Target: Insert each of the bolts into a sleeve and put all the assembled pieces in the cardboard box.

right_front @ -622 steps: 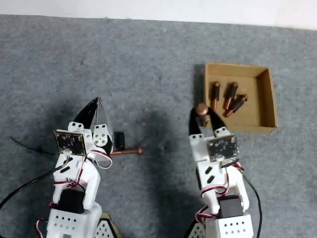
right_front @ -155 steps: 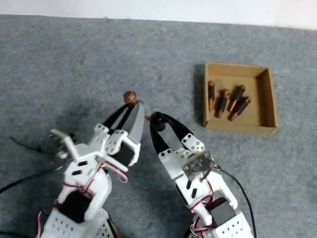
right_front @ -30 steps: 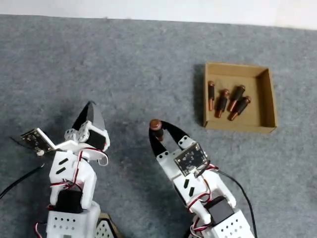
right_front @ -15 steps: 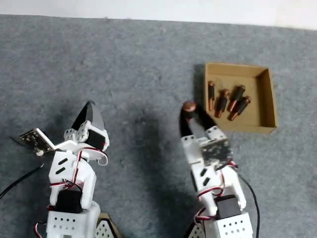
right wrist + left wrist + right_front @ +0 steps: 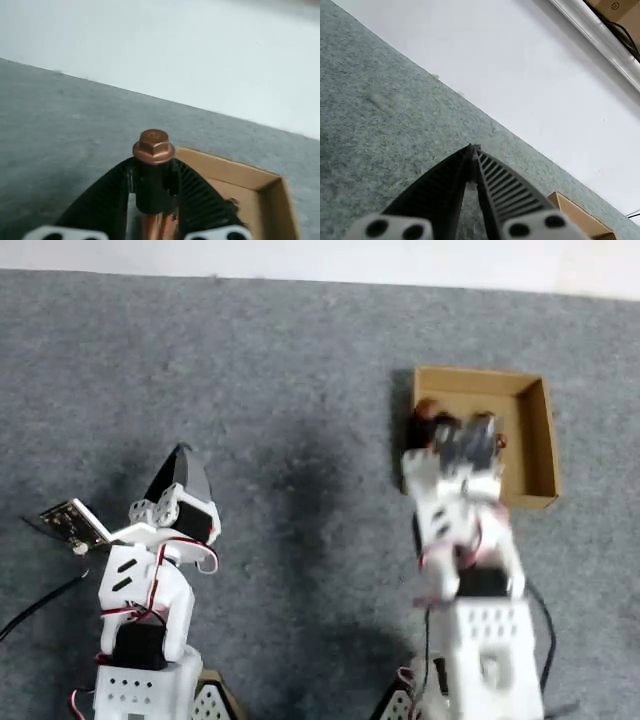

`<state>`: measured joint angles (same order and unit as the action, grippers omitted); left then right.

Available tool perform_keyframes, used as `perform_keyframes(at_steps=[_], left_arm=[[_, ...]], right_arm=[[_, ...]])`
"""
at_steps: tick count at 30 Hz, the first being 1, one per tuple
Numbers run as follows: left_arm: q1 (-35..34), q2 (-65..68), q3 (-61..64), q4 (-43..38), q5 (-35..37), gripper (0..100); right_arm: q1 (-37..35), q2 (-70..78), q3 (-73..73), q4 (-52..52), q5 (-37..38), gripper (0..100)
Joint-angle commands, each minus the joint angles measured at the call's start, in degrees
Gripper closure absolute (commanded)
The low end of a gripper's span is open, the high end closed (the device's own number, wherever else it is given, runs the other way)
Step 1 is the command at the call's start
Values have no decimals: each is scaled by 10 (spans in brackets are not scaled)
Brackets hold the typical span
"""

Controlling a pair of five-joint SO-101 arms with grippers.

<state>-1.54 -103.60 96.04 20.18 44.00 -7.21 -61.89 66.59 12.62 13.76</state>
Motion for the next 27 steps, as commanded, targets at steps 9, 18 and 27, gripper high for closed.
perform_keyframes(at_steps=[9,18,27], left_arm=[[-4,-2,12,-11,3,994],[-4,-2,12,-11,3,994],[-2,-2,12,-10,3,994]], right_arm=[[115,538,-446,-26,-1,993],[155,698,-507,-26,-1,993],[156,737,-506,-26,-1,988]])
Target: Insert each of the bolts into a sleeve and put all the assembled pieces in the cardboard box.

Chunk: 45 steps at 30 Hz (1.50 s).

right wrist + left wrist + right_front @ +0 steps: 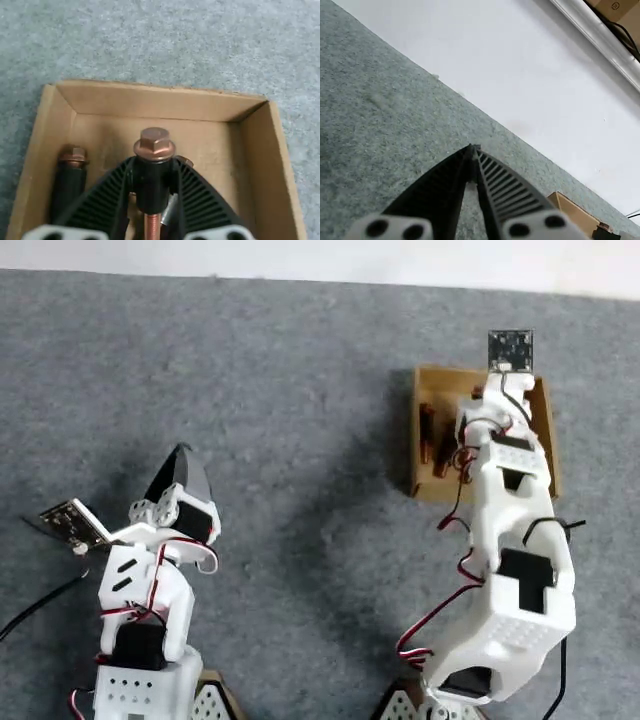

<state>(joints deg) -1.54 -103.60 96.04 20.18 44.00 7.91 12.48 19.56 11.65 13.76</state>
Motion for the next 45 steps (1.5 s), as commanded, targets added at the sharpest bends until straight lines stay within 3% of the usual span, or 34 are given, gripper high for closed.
perform_keyframes(at_steps=[1,6,13,20,26,32,45], left_arm=[[-1,-2,12,-4,3,994],[0,-2,12,0,3,992],[0,-2,12,0,3,991],[0,-2,12,0,3,991],[0,-2,12,0,3,990],[0,-2,12,0,3,990],[0,-2,12,0,3,990]], right_arm=[[4,-6,-35,-16,-1,988],[1,-7,-14,-15,0,967],[-3,-9,12,-15,0,758],[0,-17,12,-15,0,753],[-15,-120,58,8,-21,753],[-51,-278,179,22,-94,753],[-164,-550,438,21,-98,753]])
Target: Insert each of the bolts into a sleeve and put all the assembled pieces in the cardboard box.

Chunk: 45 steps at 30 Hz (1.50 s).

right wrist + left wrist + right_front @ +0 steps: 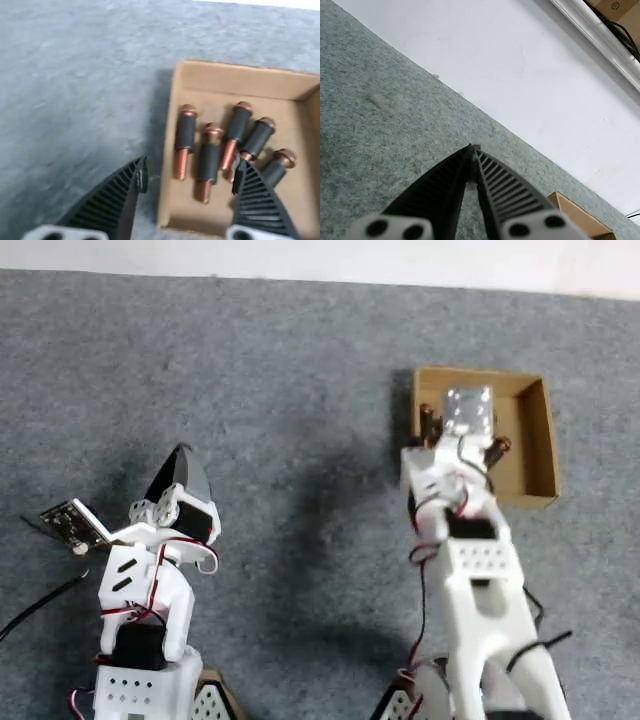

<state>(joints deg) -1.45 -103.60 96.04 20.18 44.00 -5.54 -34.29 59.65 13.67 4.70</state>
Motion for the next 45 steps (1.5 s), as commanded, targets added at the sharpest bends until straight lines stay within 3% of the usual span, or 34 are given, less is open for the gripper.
perform_keyframes(at_steps=[1,9,17,27,37,45], left_arm=[[-1,-2,12,0,3,990],[-1,-2,12,18,-6,990],[-1,-7,12,81,-117,992],[-1,-7,12,230,-236,993],[-1,-7,12,353,-291,992],[-4,-7,12,424,-367,991]], right_arm=[[-34,-100,51,0,-7,753],[-44,-221,166,0,-7,753],[-44,-349,268,0,-7,753],[-44,-560,425,5,-7,753],[-44,-703,452,249,-7,753],[-44,-709,452,385,-7,753]])
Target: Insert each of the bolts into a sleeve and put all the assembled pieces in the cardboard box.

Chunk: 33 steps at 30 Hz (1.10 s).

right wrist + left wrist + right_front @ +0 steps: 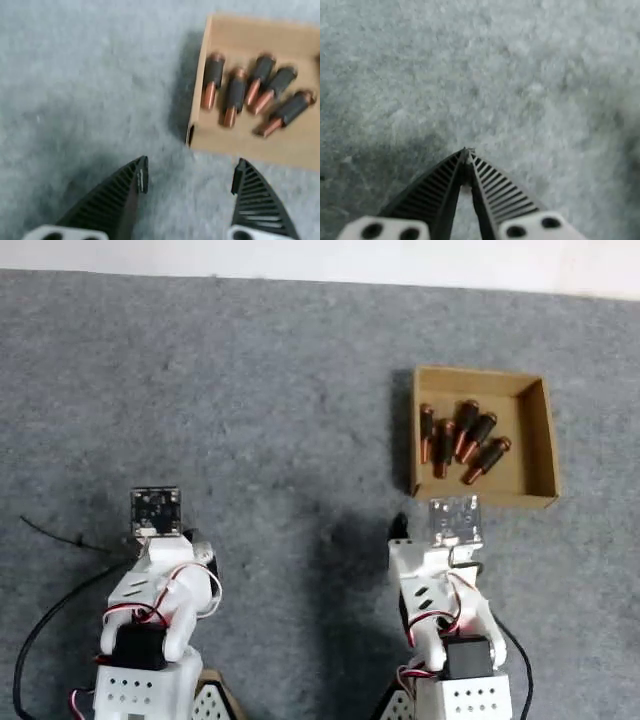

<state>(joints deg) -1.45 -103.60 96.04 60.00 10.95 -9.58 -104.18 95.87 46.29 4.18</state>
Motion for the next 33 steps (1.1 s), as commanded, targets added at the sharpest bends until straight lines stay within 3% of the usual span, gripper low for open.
perform_keyframes(at_steps=[1,6,12,33], left_arm=[[-4,-7,12,33,-45,990],[-4,-7,12,81,-55,990],[-4,-7,12,166,-55,993],[-5,-7,12,167,-55,993]], right_arm=[[-3,-10,90,78,-2,753],[-2,-10,90,186,2,753],[0,-10,89,225,2,753],[3,-10,89,251,2,753]])
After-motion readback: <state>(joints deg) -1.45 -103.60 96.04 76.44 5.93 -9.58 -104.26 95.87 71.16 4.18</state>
